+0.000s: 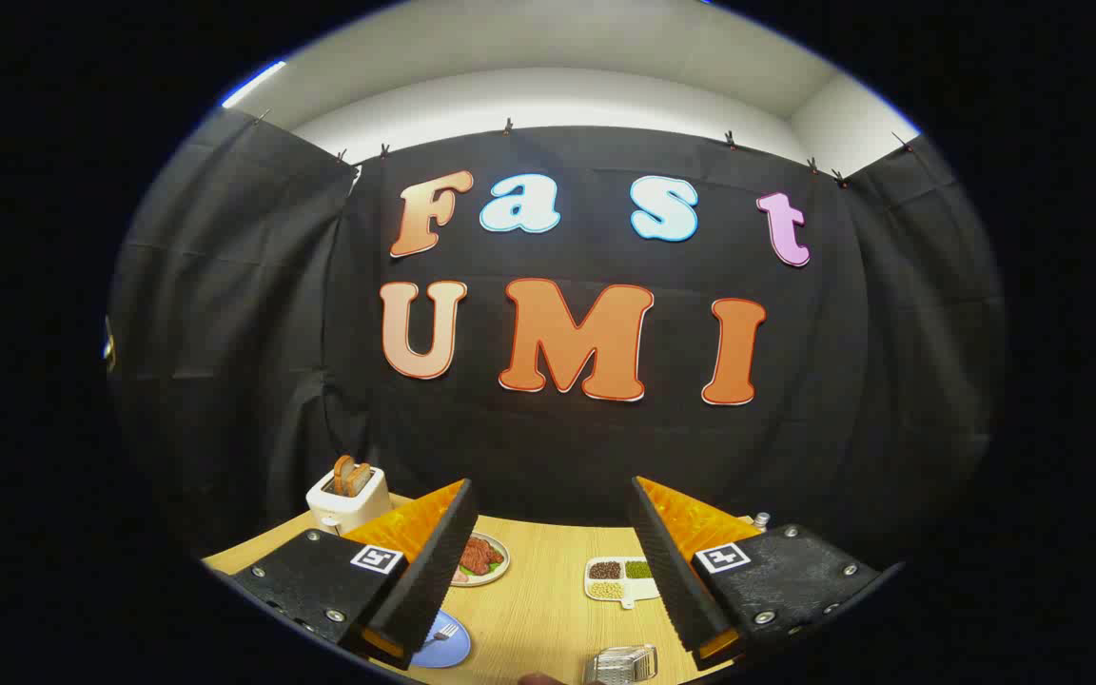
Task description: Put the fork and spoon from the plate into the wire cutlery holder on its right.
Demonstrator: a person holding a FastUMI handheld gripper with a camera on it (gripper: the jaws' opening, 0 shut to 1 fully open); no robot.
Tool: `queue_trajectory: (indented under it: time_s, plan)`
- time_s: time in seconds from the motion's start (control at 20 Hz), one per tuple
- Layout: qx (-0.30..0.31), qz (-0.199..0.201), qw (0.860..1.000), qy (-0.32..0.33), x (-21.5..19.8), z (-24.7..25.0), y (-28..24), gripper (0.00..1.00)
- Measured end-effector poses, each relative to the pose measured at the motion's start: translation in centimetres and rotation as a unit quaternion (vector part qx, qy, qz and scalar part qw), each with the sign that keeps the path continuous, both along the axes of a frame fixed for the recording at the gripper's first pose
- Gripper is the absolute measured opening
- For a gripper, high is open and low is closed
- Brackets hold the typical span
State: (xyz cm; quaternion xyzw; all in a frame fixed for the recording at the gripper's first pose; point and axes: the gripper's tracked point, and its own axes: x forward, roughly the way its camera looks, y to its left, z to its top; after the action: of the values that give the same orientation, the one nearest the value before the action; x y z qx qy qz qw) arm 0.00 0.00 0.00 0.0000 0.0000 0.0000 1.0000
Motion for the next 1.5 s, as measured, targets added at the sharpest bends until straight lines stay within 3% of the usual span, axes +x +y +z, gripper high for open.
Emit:
queue_trajectory:
  time_s: [1.5]
  plan:
    - [0.006, 0.015, 1.000, 0.015, -0.1, -1.6, 2.1, 0.96]
